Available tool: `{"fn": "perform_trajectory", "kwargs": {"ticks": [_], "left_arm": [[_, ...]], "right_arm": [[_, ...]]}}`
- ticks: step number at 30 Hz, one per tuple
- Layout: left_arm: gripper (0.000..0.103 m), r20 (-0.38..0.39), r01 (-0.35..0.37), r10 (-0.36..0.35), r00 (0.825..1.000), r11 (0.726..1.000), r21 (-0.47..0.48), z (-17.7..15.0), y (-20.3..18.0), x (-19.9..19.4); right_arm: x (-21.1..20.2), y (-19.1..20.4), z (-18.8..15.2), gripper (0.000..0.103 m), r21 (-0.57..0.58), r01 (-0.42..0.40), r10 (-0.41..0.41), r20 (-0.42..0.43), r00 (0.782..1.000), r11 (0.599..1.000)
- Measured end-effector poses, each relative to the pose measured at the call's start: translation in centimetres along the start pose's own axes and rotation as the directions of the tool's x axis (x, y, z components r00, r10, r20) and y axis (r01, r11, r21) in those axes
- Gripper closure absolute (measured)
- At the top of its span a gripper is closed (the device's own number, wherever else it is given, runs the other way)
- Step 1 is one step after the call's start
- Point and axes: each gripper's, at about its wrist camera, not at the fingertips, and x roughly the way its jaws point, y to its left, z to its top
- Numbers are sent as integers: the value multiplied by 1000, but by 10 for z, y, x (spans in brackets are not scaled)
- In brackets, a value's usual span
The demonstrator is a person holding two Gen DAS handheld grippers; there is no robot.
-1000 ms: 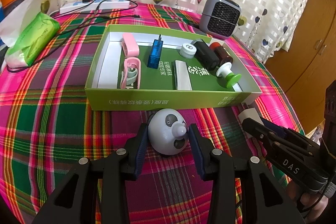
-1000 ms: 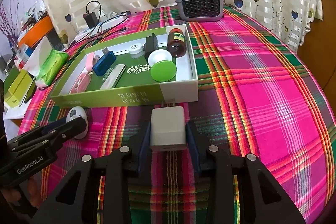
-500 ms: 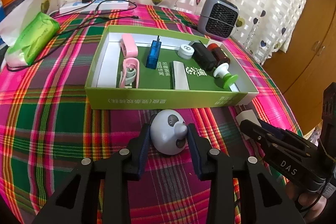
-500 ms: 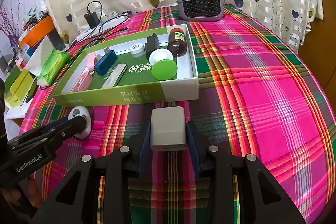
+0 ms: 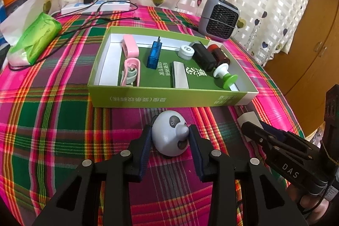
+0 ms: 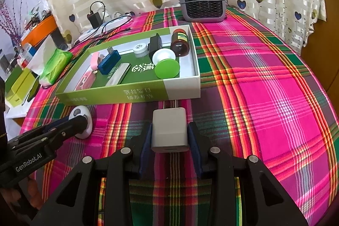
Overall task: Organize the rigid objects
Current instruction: 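Carry the white round fan and white charger plug over the green tray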
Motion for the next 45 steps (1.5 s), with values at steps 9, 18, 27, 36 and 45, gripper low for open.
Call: {"fn": "perform_trajectory", "kwargs": {"ticks": [9,18,27,36,45], "left_arm": [[69,11,-3,2,1000,1000,6,-3,-3,-7],[69,23,0,0,1000,1000,15,-7,-9,-14],[69,38,-3,2,999,1000,14,-7,-9,-19],[69,68,-6,5,998,1000,25,-3,-11,-31],[69,91,-11,7,996,999,42,7,-13,-38]], "right_arm": [[-6,-2,-4,68,-10,-10,10,13,1000,1000],[-14,-2,-4,68,-16,-16,17,33,999,1000],[-20,-1,-6,68,-19,-24,25,49,998,1000],[-30,3,-2,68,-33,-34,37,77,996,999],[-35,11,9,68,-61,-39,46,107,993,997]]}}
